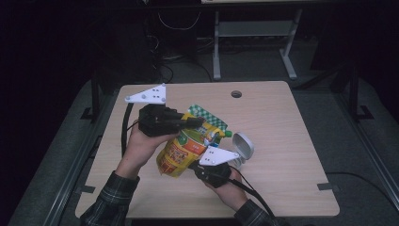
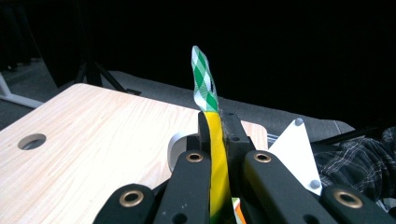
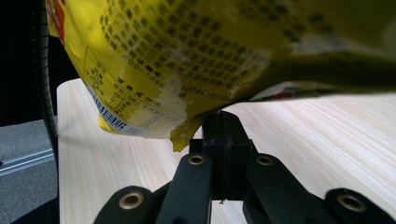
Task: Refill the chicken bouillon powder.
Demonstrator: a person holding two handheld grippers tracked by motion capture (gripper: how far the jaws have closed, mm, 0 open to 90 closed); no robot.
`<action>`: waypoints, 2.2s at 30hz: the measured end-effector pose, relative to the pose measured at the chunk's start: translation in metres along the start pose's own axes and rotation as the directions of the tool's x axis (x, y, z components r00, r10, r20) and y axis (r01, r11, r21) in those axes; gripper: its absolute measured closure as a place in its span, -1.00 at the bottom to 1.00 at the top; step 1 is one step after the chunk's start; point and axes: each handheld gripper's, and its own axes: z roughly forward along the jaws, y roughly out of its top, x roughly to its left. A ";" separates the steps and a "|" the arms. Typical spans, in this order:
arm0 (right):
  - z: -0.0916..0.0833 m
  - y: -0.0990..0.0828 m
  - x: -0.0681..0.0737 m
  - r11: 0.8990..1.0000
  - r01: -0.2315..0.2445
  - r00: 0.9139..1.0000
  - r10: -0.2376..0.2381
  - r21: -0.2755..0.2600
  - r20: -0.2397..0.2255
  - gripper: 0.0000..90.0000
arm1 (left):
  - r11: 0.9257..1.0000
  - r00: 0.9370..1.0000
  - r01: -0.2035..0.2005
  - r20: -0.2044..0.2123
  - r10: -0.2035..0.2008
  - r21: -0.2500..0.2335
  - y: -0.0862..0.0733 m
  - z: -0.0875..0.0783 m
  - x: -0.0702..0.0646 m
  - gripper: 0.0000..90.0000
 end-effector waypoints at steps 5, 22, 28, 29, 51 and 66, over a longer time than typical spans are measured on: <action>0.002 -0.002 0.003 1.000 0.011 1.000 -0.011 -0.010 -0.014 1.00 | 1.000 1.000 0.001 0.002 -0.001 0.022 0.000 0.006 0.002 1.00; 0.011 -0.003 0.011 0.998 0.023 0.995 -0.028 -0.056 -0.091 1.00 | 0.994 1.000 0.018 0.012 -0.020 0.111 0.000 0.029 0.010 1.00; 0.012 -0.004 0.012 0.998 0.013 0.994 -0.019 -0.066 -0.103 1.00 | 0.990 1.000 0.022 0.006 -0.023 0.141 0.001 0.036 0.012 1.00; 0.012 -0.004 0.012 0.998 0.013 0.994 -0.019 -0.066 -0.103 1.00 | 0.989 1.000 0.021 0.003 -0.021 0.145 0.001 0.037 0.012 1.00; 0.016 -0.006 0.016 0.996 0.001 0.992 -0.013 -0.090 -0.128 1.00 | 0.971 0.999 0.045 -0.034 -0.038 0.234 -0.002 0.061 0.020 1.00; 0.016 -0.008 0.017 0.995 -0.002 0.991 -0.011 -0.096 -0.133 1.00 | 0.956 0.997 0.059 -0.058 -0.044 0.288 -0.004 0.071 0.023 1.00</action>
